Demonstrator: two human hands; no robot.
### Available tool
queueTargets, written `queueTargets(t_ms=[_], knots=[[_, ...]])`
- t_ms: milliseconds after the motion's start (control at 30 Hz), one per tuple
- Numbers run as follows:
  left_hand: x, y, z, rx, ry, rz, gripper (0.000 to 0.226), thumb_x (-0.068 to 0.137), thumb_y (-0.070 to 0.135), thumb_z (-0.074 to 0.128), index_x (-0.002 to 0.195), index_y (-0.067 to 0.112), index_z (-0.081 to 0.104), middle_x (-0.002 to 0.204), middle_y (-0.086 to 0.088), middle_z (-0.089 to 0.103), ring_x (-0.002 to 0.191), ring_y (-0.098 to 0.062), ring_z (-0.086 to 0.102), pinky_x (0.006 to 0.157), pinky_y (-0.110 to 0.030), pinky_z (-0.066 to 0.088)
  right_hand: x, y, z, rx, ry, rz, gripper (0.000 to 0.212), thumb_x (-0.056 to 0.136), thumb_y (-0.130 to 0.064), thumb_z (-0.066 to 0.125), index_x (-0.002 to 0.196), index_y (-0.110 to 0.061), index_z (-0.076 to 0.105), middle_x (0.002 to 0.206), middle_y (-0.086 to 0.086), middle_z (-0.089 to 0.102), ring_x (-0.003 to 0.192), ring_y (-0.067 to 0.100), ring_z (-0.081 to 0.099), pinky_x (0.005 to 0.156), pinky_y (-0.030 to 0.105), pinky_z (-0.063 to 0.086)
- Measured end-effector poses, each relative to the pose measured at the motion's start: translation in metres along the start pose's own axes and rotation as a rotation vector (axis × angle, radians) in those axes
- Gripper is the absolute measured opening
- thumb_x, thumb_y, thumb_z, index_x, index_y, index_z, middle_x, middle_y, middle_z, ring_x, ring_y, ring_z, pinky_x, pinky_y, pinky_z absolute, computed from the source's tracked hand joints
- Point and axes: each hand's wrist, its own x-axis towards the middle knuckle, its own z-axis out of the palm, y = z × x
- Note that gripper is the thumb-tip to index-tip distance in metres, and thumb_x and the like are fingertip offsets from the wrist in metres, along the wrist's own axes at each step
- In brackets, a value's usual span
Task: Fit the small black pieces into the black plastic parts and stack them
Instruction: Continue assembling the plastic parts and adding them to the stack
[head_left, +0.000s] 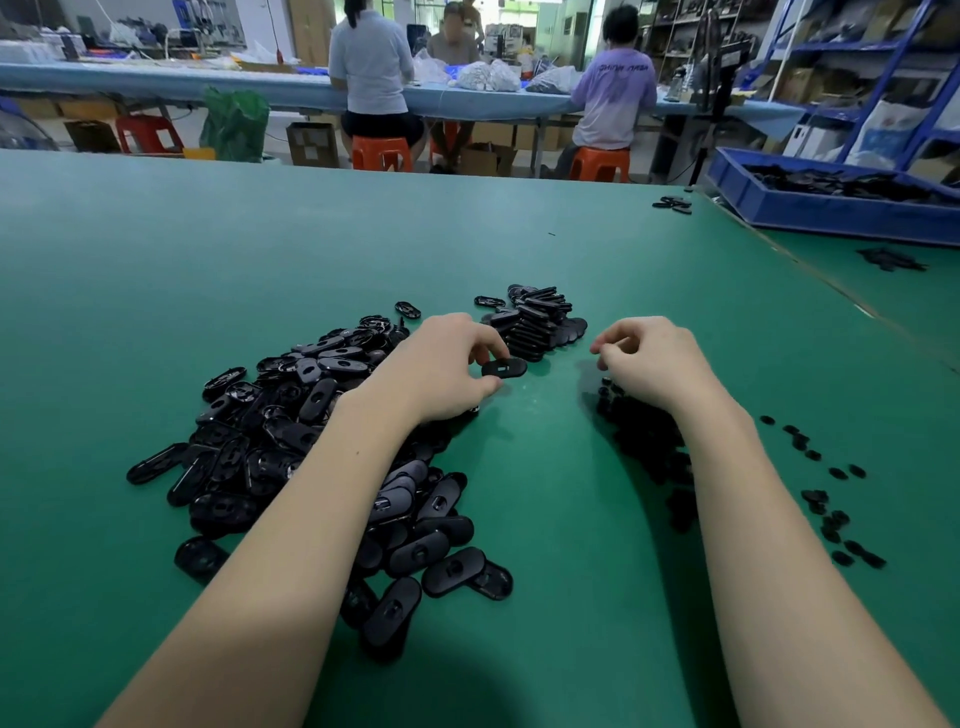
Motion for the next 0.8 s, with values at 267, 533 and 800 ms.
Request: queueTargets(t_ms=[267, 533, 800], knots=[[-0.001, -0.001, 0.001, -0.018, 0.056, 0.028, 0.022, 0.083, 0.023, 0.071, 0.101, 0.032, 0.064, 0.092, 0.011, 0.056, 0.094, -0.016, 0.058, 0.087, -0.039, 0.051, -0.002, 0.002, -0.015, -0.228, -0.111, 0.110, 0.002, 0.079, -0.036, 0.077, 0.079, -0.034, 0.075, 0.098, -0.008, 0.074, 0.099, 0.019, 0.066, 0.091, 0.035, 0.055], [-0.001, -0.002, 0.002, -0.021, 0.087, 0.036, 0.021, 0.083, 0.026, 0.071, 0.102, 0.031, 0.068, 0.092, 0.012, 0.055, 0.096, -0.015, 0.059, 0.089, -0.039, 0.051, -0.007, -0.001, -0.013, -0.237, -0.096, 0.130, 0.006, 0.080, -0.041, 0.076, 0.077, -0.036, 0.074, 0.094, -0.010, 0.073, 0.096, 0.018, 0.064, 0.079, 0.030, 0.049], [-0.001, 0.000, 0.005, -0.026, 0.090, 0.040, 0.029, 0.089, 0.036, 0.067, 0.118, 0.034, 0.063, 0.092, 0.007, 0.053, 0.089, -0.016, 0.053, 0.087, -0.038, 0.049, -0.011, -0.023, 0.005, 0.370, -0.164, -0.011, 0.005, 0.083, -0.036, 0.079, 0.082, -0.031, 0.081, 0.081, -0.015, 0.077, 0.060, -0.003, 0.052, 0.057, 0.018, 0.039]])
